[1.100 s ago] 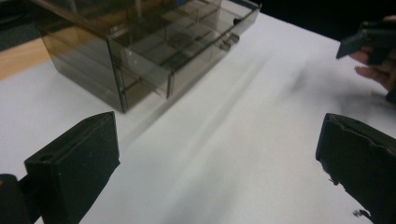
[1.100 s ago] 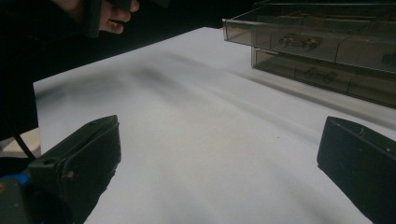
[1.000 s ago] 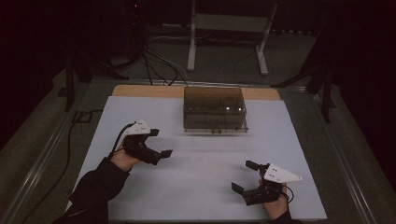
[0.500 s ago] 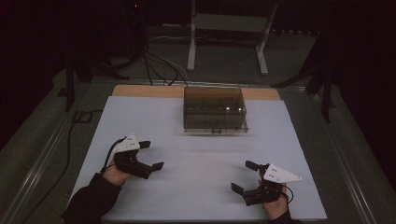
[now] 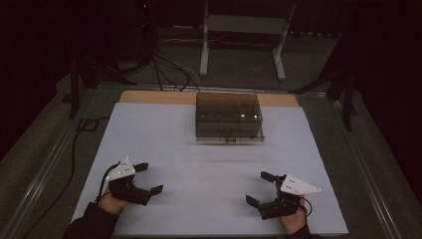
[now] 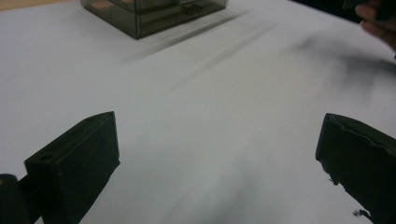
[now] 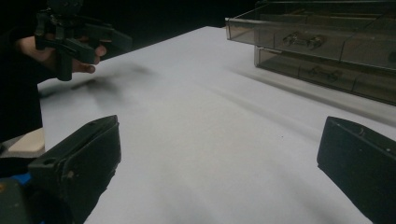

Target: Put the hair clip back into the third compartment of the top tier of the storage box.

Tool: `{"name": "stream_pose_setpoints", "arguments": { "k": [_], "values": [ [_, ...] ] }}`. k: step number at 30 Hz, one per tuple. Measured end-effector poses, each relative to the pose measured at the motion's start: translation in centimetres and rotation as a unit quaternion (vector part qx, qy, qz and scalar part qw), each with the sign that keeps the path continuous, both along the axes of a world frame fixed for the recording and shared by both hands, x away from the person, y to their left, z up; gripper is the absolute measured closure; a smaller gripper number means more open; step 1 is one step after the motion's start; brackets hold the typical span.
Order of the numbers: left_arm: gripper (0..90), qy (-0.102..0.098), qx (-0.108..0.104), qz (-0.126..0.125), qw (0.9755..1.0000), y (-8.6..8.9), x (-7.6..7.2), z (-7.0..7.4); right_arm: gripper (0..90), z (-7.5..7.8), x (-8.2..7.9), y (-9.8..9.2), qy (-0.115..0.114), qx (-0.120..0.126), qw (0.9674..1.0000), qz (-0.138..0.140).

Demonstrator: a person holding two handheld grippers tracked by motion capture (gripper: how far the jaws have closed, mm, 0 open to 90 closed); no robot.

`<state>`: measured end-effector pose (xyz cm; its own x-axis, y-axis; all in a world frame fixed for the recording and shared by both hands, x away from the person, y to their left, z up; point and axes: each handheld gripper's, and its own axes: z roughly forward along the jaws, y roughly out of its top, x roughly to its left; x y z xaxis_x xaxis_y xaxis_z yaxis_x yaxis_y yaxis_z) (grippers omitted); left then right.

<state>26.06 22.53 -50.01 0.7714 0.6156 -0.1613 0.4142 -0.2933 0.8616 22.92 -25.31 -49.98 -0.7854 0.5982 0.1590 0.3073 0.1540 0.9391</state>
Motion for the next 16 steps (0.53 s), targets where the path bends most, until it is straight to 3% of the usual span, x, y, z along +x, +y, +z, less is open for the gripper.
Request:
{"name": "stream_pose_setpoints", "arguments": {
  "k": [2, 8, 11, 13, 16],
  "values": [
    [0.6, -0.013, 0.008, 0.012, 0.9998, 0.4, -0.4, -0.1, 0.0, 0.0, 0.0, 0.1, 0.000, -0.004, 1.0000, 0.002],
    [0.6, -0.010, -0.003, 0.018, 0.9998, 1.3, -1.5, -0.4, 0.0, -0.1, 0.0, 0.0, 0.001, -0.003, 1.0000, 0.001],
    [0.6, -0.030, 0.023, 0.028, 0.9989, 1.3, -2.0, -0.6, 0.0, -0.1, 0.1, 0.0, 0.002, -0.001, 1.0000, 0.000],
    [0.6, -0.020, 0.006, 0.023, 0.9995, 1.5, -1.9, -0.6, 0.0, -0.1, 0.1, 0.0, 0.003, -0.001, 1.0000, 0.000],
    [0.6, -0.017, 0.002, 0.027, 0.9995, 1.7, -1.8, -0.5, 0.0, -0.1, 0.2, -0.1, 0.004, 0.003, 1.0000, -0.002]
  ]
}}
